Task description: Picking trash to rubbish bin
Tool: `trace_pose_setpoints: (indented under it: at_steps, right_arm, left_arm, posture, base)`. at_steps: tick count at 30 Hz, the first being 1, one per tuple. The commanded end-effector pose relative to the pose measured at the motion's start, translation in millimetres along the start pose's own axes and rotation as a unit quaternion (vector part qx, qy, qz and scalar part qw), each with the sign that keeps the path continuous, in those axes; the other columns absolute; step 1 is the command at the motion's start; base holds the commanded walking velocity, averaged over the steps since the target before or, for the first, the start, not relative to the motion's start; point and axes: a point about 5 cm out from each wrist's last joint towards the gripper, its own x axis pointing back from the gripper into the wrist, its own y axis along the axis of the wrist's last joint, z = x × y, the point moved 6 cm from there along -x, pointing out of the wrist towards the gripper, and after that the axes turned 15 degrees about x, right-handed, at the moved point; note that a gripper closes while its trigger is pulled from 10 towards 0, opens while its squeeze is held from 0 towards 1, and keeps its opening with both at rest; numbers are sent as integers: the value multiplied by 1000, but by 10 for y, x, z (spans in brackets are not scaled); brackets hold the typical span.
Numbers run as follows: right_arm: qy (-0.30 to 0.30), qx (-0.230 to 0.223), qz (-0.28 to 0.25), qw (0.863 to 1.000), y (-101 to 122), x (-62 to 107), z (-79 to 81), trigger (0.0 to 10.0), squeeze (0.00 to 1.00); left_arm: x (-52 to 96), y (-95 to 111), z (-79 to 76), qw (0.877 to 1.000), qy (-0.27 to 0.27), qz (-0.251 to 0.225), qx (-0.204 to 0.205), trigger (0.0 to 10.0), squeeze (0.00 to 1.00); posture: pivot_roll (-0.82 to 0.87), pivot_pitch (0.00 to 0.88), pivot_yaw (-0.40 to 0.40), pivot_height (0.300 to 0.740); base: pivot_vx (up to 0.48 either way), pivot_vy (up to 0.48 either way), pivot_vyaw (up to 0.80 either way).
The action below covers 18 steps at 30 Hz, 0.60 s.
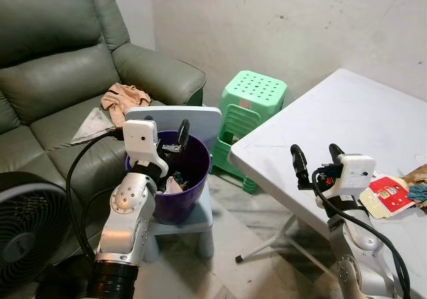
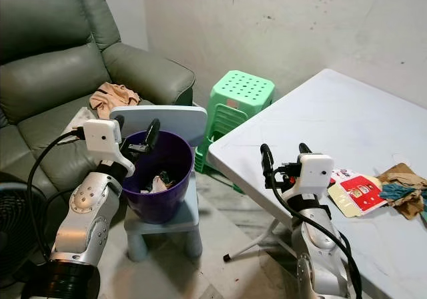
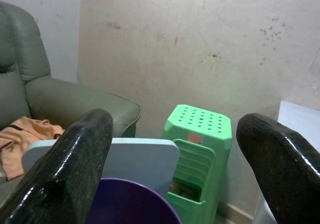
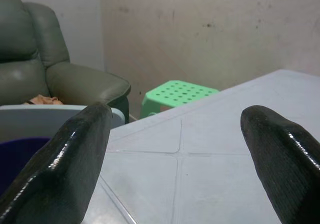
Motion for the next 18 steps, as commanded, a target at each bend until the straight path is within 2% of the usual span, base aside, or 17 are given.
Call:
trace_pose_setpoints:
  at_steps: [1, 7, 11, 18]
  right_arm:
    - [-2, 4, -7, 1000, 52, 5, -6, 10000, 0]
    - [-1, 2, -3, 1000, 41, 3, 12, 10000, 0]
    - [-1, 0, -1, 1000, 37, 4, 31, 10000, 0]
    - [-1, -1, 3, 1000, 23, 11, 55, 10000, 0]
  left_arm:
    - [11, 25, 20, 1000, 4, 0, -3, 10000, 0]
    - [9, 31, 69, 1000, 12, 3, 1, 10000, 0]
    - [12, 27, 104, 1000, 20, 9, -1, 10000, 0]
    - [26, -15, 106, 999, 28, 21, -5, 10000, 0]
  posture:
    - [-5, 20, -63, 740]
    - [0, 31, -62, 740]
    - [4, 39, -61, 740]
    - [8, 48, -62, 740]
  base:
    - [0, 0, -788]
    - [0, 0, -788]
    - [0, 480, -788]
    - [0, 0, -788]
